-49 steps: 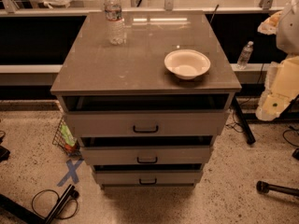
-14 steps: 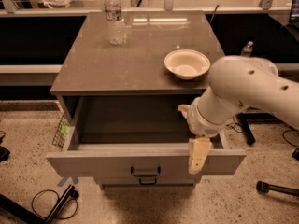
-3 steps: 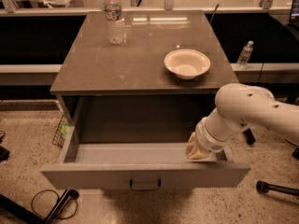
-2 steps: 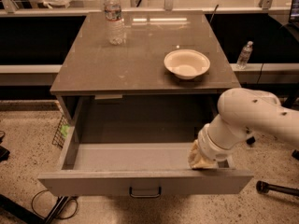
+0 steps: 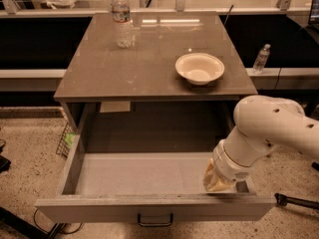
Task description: Open top drawer
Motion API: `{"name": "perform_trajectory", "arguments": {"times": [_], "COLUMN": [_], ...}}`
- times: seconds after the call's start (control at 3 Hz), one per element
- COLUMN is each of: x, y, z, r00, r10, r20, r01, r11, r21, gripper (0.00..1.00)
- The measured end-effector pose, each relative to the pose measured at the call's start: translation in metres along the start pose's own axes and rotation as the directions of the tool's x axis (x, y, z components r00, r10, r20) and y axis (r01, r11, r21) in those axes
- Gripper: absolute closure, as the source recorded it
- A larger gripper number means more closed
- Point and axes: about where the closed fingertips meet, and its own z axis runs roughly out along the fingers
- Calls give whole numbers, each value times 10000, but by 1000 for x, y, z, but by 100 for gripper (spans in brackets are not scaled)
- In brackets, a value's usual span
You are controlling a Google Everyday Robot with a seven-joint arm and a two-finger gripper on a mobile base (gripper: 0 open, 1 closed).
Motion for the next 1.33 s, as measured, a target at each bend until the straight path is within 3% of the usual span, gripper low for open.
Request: {"name": "perform_trajectory", "arguments": {"times": [0.33, 0.67, 1.0, 1.33], "x": [0, -1, -1, -1], "y": [1, 2, 2, 2], "z": [0, -1, -2, -2], "r00": [10000, 10000, 10000, 10000], "r10": [-12, -28, -36, -36], "r20": [-14, -34, -46, -46], "r01": [12, 28, 36, 36], "r11": [10000, 10000, 10000, 10000], "r21": [-2, 8, 14, 14], "gripper": [51, 20, 0, 0]}}
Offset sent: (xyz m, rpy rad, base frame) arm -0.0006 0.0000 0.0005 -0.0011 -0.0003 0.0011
